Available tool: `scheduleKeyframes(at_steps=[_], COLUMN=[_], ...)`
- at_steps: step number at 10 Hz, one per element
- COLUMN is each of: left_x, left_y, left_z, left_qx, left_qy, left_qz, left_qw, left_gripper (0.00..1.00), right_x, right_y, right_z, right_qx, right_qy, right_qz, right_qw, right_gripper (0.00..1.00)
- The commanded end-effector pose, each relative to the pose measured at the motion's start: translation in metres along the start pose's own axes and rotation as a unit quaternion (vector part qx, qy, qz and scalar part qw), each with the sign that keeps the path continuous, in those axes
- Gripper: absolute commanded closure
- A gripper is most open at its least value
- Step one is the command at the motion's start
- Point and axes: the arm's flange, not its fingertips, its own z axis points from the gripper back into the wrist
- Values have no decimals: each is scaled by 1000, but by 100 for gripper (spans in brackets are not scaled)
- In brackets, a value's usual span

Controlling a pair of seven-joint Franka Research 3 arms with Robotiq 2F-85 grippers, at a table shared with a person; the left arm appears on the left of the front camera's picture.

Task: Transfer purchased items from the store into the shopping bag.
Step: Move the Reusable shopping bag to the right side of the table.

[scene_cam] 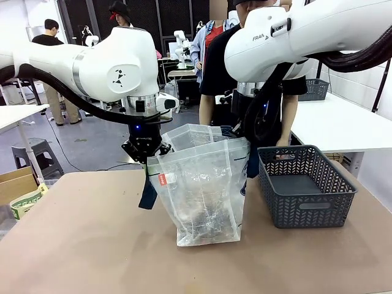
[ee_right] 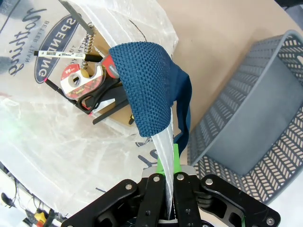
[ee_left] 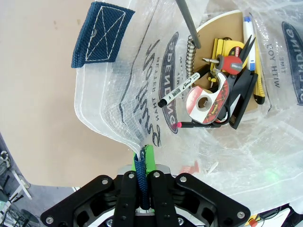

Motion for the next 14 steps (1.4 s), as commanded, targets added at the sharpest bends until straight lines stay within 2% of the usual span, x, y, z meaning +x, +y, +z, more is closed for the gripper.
scheduleKeyframes(at_steps=[1, 14], left_x=[0, 0], left_y=[3, 0], left_z=[2, 0], left_qx=[1, 0], left_qy=[-1, 0], left_qz=[6, 0], left_qw=[1000, 1000], left_gripper=[100, 100], right_x=[-2, 0], right_y=[-3, 0], right_z=[0, 0], right_qx=[0, 0], right_qy=[2, 0], right_qz=[-4, 0], right_qw=[1000, 1000], right_gripper=[100, 100])
